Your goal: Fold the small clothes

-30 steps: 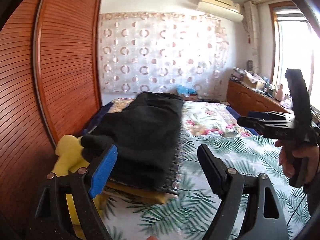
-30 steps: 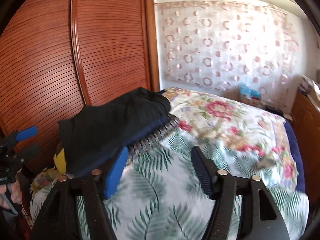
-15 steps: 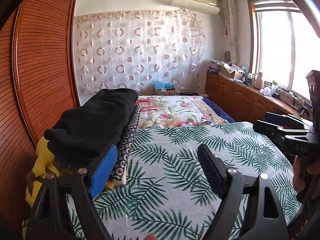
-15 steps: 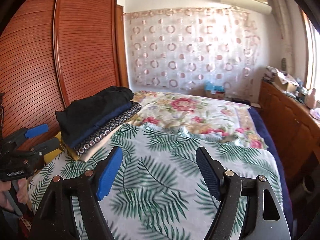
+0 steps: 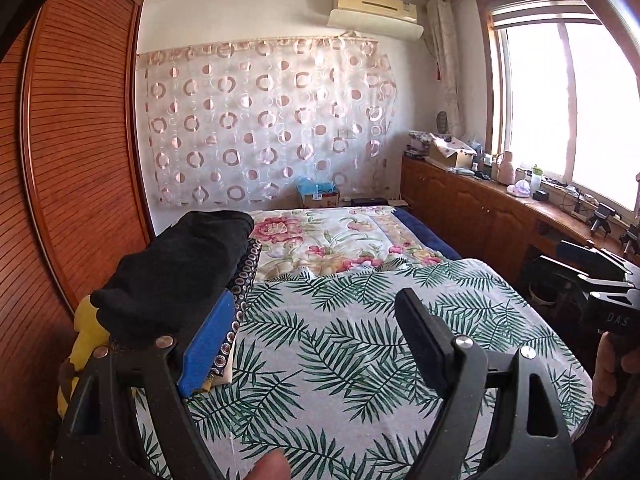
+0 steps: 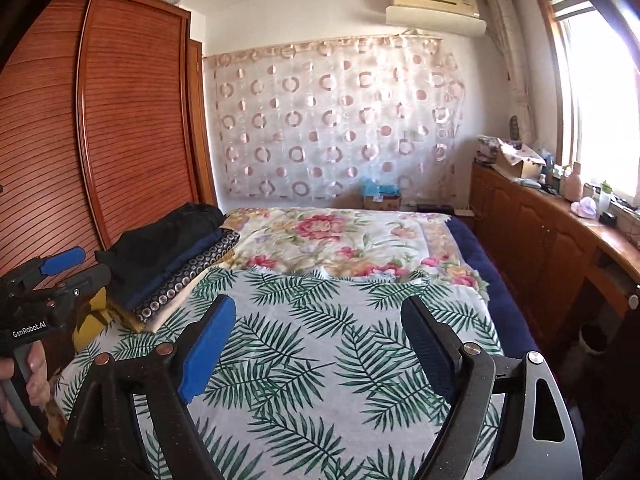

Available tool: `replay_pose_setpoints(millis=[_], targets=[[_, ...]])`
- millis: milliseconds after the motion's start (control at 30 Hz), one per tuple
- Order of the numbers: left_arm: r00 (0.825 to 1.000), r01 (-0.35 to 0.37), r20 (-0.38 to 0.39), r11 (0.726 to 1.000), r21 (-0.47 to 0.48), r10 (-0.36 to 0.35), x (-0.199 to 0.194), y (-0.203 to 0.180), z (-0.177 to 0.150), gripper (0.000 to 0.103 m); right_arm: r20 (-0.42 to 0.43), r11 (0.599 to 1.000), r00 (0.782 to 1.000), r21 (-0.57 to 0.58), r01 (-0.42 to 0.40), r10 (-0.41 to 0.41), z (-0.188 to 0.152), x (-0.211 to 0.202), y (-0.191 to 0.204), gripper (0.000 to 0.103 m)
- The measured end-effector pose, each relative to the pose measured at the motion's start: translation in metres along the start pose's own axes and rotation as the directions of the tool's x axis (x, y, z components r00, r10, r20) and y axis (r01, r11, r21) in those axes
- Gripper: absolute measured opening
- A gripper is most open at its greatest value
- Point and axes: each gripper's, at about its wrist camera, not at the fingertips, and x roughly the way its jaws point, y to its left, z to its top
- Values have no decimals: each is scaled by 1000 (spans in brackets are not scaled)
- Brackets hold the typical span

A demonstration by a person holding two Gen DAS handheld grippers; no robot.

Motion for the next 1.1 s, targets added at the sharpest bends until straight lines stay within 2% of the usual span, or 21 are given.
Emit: replay_pose_setpoints(millis=[300,1100], targets=[[999,37,19,999,-6,-37,-14,-8,10,83,38,1000,999,16,26,-27,-12,-16,9,86],[1000,26,15,1000,-14,-26,-13,-5,11,83,48,999,998,25,27,-28,-16,-10,-8,86]])
